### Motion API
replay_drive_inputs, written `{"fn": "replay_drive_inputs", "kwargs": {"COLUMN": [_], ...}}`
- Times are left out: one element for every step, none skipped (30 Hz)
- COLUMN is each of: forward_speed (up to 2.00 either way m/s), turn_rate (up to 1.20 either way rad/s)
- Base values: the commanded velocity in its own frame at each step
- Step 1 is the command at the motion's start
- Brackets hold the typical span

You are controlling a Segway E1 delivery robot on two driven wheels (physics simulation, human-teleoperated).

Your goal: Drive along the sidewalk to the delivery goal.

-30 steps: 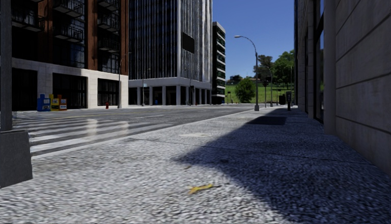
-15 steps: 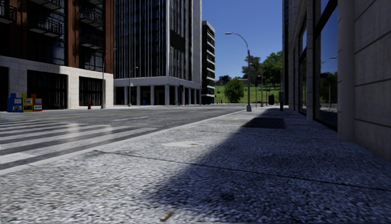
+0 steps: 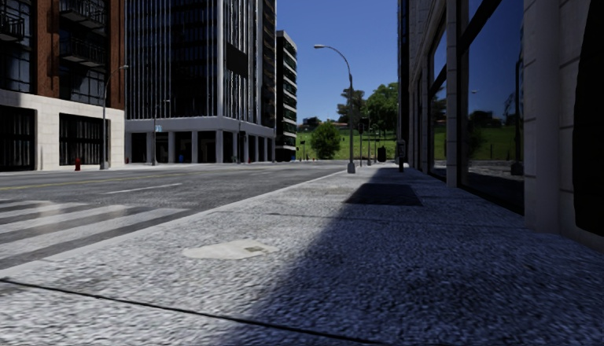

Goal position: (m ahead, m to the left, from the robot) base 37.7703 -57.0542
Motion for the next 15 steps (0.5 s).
{"fn": "replay_drive_inputs", "kwargs": {"forward_speed": [2.0, 2.0, 2.0, 2.0, 2.0, 2.0, 2.0, 2.0, 2.0, 2.0, 2.0, 2.0, 2.0, 2.0, 2.0], "turn_rate": [-0.38, -0.38, -0.38, -0.38, -0.38, -0.38, -0.38, -0.38, -0.38, -0.38, -0.38, -0.38, -0.38, -0.38, -0.38]}}
